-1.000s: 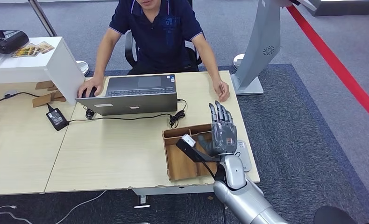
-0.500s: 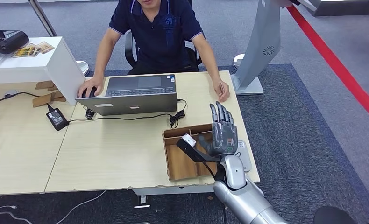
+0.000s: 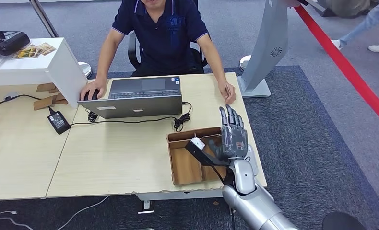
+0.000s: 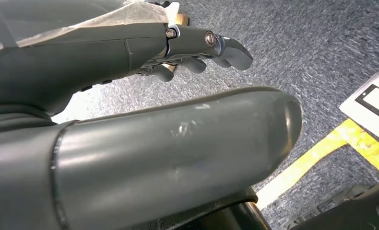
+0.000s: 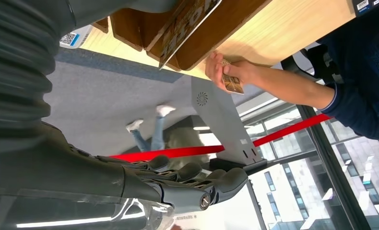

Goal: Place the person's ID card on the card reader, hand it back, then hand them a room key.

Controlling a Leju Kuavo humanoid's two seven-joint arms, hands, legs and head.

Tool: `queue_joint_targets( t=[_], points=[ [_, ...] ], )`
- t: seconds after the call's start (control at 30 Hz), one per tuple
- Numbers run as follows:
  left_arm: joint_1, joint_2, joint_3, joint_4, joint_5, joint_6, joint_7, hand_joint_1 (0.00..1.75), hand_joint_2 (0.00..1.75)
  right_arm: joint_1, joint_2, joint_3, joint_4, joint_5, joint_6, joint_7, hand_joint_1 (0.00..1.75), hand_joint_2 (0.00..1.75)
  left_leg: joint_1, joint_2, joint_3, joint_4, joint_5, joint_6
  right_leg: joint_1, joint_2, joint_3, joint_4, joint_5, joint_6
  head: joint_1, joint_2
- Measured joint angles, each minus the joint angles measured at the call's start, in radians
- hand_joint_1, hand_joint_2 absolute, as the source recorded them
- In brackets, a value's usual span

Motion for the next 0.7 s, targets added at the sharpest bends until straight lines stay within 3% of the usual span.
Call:
queue_joint_targets(
  t=[0.7],
  points=[
    [0.0, 0.001, 0.0, 0.0, 0.005, 0.0, -0.001, 0.0, 0.0, 0.0, -0.004, 0.001, -0.011, 0.013, -0.001, 0.002, 0.0, 1.75, 0.0, 0.0, 0.0, 0.0, 0.0, 0.0, 0.0, 0.0, 0.0, 0.0, 0.0, 0.0, 0.0, 0.0]
  ],
)
